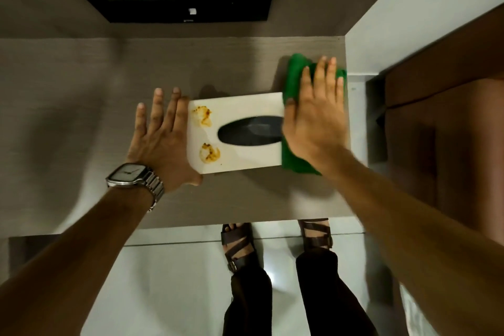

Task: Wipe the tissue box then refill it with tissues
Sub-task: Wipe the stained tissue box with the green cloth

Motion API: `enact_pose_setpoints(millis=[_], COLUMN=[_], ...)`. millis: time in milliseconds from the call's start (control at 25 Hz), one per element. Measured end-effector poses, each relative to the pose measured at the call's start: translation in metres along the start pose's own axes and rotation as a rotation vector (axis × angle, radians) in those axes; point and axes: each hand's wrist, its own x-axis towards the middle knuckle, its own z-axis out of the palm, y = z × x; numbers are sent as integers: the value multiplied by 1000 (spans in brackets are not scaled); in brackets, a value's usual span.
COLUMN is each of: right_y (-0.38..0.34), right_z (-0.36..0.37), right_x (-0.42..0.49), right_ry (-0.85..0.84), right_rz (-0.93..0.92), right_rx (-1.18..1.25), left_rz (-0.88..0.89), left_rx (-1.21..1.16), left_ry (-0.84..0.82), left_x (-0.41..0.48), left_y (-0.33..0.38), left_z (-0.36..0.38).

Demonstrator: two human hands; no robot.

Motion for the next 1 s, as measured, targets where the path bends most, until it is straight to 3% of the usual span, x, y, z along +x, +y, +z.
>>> enact_pose_setpoints(millis=[80,160,280,440,560,640,720,800,880,1000], right_y=[-51,-79,-43,33,3,-48,-83,-73,-27,24], right_z=[10,21,25,8,7,15,26,29,21,3], right_x=[4,-23,-71,-58,-11,-4,-29,-60,-71,-43], right_ry=[27,-1,-69,-91,36,47,-1,-65,-97,-75], right_rz=[-63,-245,-390,-187,19,-73,-281,-431,-393,-125], right_rx=[29,52,7,-69,6,36,58,46,-11,-43], left_rz=[0,-9,-21,-27,-37,-40,-48,-51,-35,-33], left_rx=[3,14,18,-12,-42,-47,-37,-23,-37,-46], left_ry=[-2,-4,-7,-8,-5,0,-2,-8,-19,-5], left_x=[1,1,0,-2,0,1,2,1,0,0], left_y=[2,2,4,3,3,3,3,3,1,1], left_z=[-1,-3,-6,-4,0,1,0,-1,-1,-1])
